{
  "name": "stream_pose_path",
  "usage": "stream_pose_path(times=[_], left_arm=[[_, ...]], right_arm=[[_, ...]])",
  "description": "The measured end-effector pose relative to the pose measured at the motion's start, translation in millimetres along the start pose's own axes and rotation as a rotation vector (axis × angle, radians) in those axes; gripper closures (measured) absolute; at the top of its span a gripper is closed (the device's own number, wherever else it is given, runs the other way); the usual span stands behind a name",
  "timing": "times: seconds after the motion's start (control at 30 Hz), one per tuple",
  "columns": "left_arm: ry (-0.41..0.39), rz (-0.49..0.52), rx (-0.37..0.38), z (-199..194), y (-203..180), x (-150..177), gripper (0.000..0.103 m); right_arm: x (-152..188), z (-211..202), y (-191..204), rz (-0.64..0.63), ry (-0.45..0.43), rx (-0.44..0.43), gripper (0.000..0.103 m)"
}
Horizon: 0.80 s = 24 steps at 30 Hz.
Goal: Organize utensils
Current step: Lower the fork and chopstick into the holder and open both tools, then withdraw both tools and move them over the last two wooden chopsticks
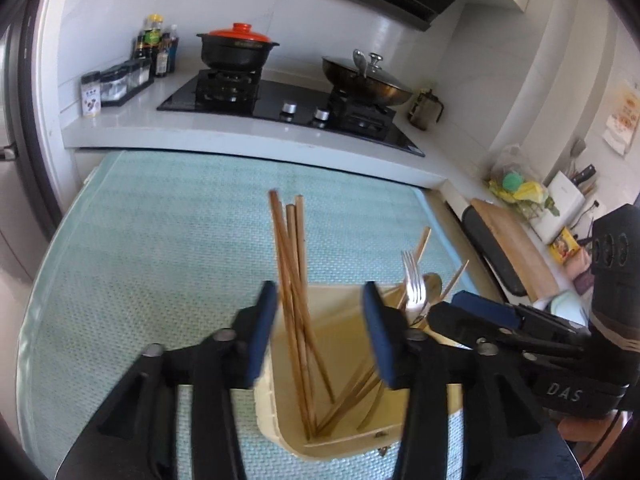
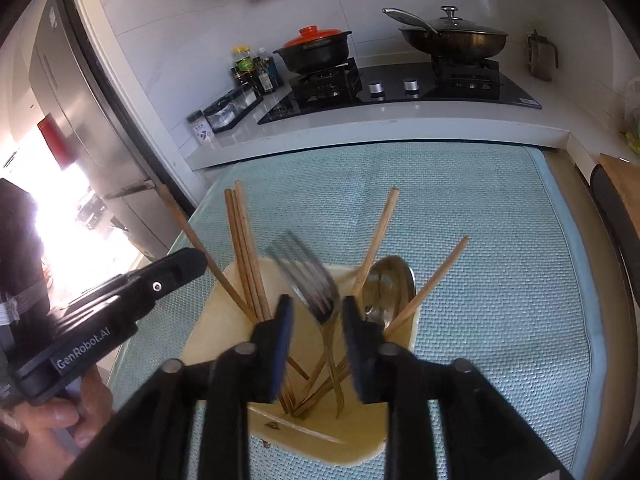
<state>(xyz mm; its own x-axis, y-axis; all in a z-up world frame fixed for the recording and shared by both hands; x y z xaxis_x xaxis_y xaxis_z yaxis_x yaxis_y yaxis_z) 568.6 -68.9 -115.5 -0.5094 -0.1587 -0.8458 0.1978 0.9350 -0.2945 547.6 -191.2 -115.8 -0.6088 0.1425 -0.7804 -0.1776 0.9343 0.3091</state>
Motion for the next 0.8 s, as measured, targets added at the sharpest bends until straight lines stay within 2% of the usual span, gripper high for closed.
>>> stream_pose_path(times=[0.07,0.17,0.23,0.3,0.4,0.5,0.6,0.67,0.7,0.77,0.8], left_arm=[[-0.041,0.009,-0.009,-11.3,1.2,-8.5,0.031],[-0.04,0.025,-0.007,-30.3,0.9,-8.7,0.031],[-0.039,0.058,-0.021,-47.6,1.0,-2.4,0.026],[-0.023,0.094,-0.035,-69.7,1.0,15.2,0.02],[0.041,0.122,-0.032,-102.4,1.8,60.3,0.018],[0.123,0.117,-0.025,-131.0,1.8,121.7,0.017],[0.193,0.088,-0.043,-150.2,-4.1,182.4,0.017],[0.24,0.061,-0.026,-157.1,-17.2,216.3,0.017],[0.255,0.045,-0.016,-157.9,-26.0,228.5,0.017],[0.285,0.028,0.025,-153.3,-49.5,248.7,0.017],[0.298,0.039,0.04,-149.4,-61.9,255.4,0.017]], right_arm=[[-5.7,-11.5,1.6,0.002,-0.02,-0.01,0.049],[-15.7,-34.0,4.4,-0.011,-0.057,-0.013,0.049],[-20.5,-55.7,6.9,-0.032,-0.092,-0.011,0.049],[-18.5,-80.0,8.1,-0.064,-0.118,0.001,0.049],[4.0,-116.7,3.9,-0.113,-0.118,0.02,0.049],[51.2,-148.3,-8.1,-0.174,-0.082,0.049,0.049],[124.5,-170.0,-24.7,-0.212,0.025,0.077,0.049],[174.1,-184.8,-35.7,-0.24,0.085,0.112,0.05],[196.6,-192.6,-41.4,-0.248,0.109,0.132,0.051],[233.1,-207.0,-50.5,-0.212,0.146,0.143,0.061],[246.5,-215.3,-54.2,-0.176,0.149,0.146,0.062]])
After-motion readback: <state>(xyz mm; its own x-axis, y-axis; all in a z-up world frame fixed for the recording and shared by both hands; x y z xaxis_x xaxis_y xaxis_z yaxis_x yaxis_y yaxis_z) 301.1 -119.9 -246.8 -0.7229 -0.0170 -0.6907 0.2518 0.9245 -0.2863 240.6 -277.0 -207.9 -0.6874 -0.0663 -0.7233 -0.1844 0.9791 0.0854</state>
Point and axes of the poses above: each gripper's, at about its wrist camera, not at the fingertips, and z roughly the way its jaws point, y to its left, x to its underside, the point moved 10 cm from there along z, roughly the way its jaws point, and after that the axes turned 14 degrees about -y, right-handed, at the moved point
